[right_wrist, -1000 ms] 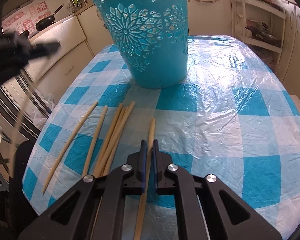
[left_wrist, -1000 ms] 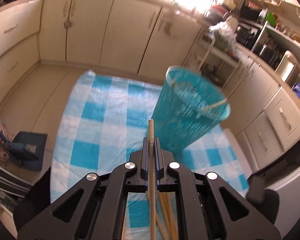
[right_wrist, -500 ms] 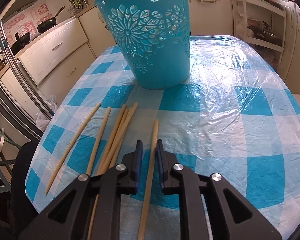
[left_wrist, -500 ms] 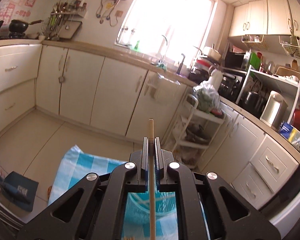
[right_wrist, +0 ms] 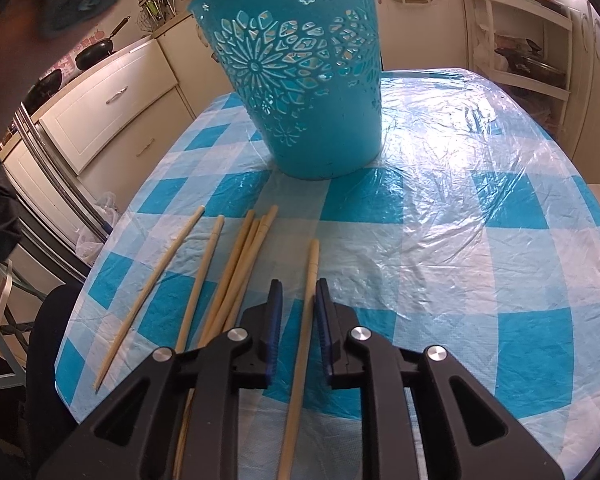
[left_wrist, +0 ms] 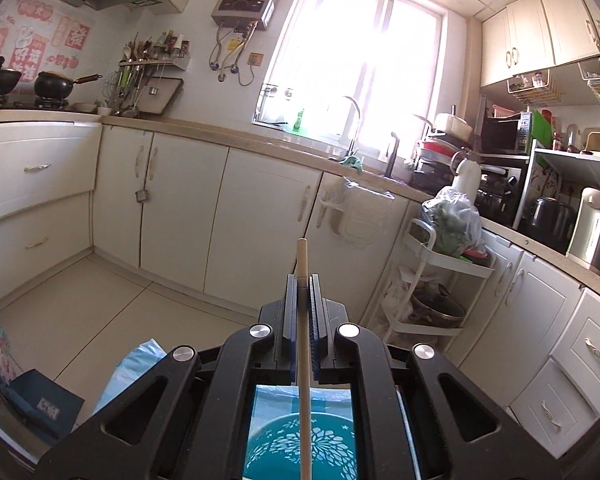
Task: Organize utensils
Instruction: 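Lift the stick over the basket and open the left gripper, then return the left gripper to the sticks while the right gripper closes on a stick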
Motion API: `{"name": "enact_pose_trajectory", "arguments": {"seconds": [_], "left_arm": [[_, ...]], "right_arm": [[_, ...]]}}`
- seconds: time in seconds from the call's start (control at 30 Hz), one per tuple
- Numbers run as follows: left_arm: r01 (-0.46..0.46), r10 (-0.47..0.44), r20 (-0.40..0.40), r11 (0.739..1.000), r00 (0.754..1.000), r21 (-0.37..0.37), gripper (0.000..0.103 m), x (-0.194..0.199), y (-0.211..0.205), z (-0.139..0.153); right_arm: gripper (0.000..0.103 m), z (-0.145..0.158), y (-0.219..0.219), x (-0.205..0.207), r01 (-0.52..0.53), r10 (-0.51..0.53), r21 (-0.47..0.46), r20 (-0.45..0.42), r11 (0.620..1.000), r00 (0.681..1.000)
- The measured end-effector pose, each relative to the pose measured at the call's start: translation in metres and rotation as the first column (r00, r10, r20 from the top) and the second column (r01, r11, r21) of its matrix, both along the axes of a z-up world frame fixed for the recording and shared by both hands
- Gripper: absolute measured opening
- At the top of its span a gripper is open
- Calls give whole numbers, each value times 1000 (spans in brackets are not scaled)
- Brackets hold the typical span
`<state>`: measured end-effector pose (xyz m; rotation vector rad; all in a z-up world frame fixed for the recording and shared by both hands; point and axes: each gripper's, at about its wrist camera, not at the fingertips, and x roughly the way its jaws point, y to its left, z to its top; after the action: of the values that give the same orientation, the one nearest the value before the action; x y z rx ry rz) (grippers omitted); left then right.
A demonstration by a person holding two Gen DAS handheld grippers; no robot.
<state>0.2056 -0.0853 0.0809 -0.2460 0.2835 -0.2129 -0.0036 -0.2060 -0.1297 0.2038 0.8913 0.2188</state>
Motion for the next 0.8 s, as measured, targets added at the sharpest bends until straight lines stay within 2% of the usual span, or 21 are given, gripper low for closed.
{"name": "enact_pose_trajectory", "arguments": {"seconds": [0.4, 0.6, 0.63, 0.67, 0.7, 0.73, 0.77, 0.8], "left_arm": [[-4, 9, -69, 998, 998, 69, 5, 5, -8, -48], [36, -22, -119, 992, 993, 123, 9, -7, -3, -60], [35, -19, -124, 991, 992, 128, 15, -12, 2, -61], [26, -10, -127, 991, 992, 130, 27, -18, 8, -62], [10, 7, -129, 992, 992, 128, 35, -25, 17, -62], [-8, 24, -128, 992, 991, 125, 50, -32, 25, -62], [-36, 51, -125, 992, 991, 120, 57, -41, 38, -63], [-50, 65, -124, 992, 990, 116, 58, -46, 46, -63]], "right_arm": [[18, 1, -1, 0, 2, -2, 7, -2, 1000, 1000], [18, 1, 0, 0, 2, -2, 0, 0, 1000, 1000], [18, 1, 0, 0, 2, -2, 1, 0, 1000, 1000], [18, 1, -1, 0, 2, -2, 4, -1, 1000, 1000], [18, 1, -1, 0, 2, -2, 6, -1, 1000, 1000], [18, 1, -1, 0, 2, -2, 11, -2, 1000, 1000], [18, 1, -2, 0, 3, -3, 16, -3, 1000, 1000], [18, 0, -3, 0, 3, -3, 22, -4, 1000, 1000]]}}
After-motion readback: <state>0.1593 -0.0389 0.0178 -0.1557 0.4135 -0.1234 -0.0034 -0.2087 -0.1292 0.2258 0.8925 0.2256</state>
